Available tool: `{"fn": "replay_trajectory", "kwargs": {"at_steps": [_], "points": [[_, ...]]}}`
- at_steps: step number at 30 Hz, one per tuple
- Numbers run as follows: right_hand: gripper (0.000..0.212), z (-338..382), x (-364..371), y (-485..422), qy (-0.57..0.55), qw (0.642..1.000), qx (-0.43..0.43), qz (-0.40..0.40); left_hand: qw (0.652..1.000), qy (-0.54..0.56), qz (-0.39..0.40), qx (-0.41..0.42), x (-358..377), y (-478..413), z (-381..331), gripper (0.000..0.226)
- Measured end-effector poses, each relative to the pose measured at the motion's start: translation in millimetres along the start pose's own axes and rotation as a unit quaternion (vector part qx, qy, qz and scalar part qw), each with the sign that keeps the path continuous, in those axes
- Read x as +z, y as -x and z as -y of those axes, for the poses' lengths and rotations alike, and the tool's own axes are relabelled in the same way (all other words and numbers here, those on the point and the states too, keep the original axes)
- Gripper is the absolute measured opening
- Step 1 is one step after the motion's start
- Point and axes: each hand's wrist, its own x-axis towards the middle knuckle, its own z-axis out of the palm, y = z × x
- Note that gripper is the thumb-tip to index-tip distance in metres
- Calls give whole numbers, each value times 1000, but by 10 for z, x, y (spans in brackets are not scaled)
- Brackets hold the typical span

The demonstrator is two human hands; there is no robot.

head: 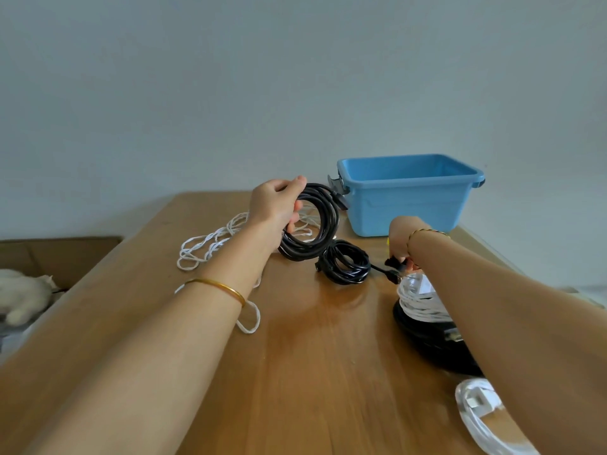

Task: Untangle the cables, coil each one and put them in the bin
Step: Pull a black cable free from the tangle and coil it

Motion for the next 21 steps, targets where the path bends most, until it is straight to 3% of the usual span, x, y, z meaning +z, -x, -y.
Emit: {"fn": "replay_trajectory", "kwargs": {"at_steps": [4,7,10,14,18,21], "points": [[22,118,-201,65,-60,990,-33,-120,999,5,-38,-3,-137,4,-52,20],[4,379,-415,146,-168,962,-118,-180,992,9,-124,17,-319,-48,-48,32],[18,702,-467,352,-279,919,-210,-182,974,40,-216,48,-575,-106,-5,39],[28,1040,-337,577,-400,865,-262,-155,956,56,-278,78,-896,-114,85,41],[27,1260,-155,680,-534,799,-268,-71,953,39,-280,110,-1001,-78,129,38],[29,1353,-53,717,-526,796,-289,-78,956,9,-260,138,-943,-33,120,35]]}}
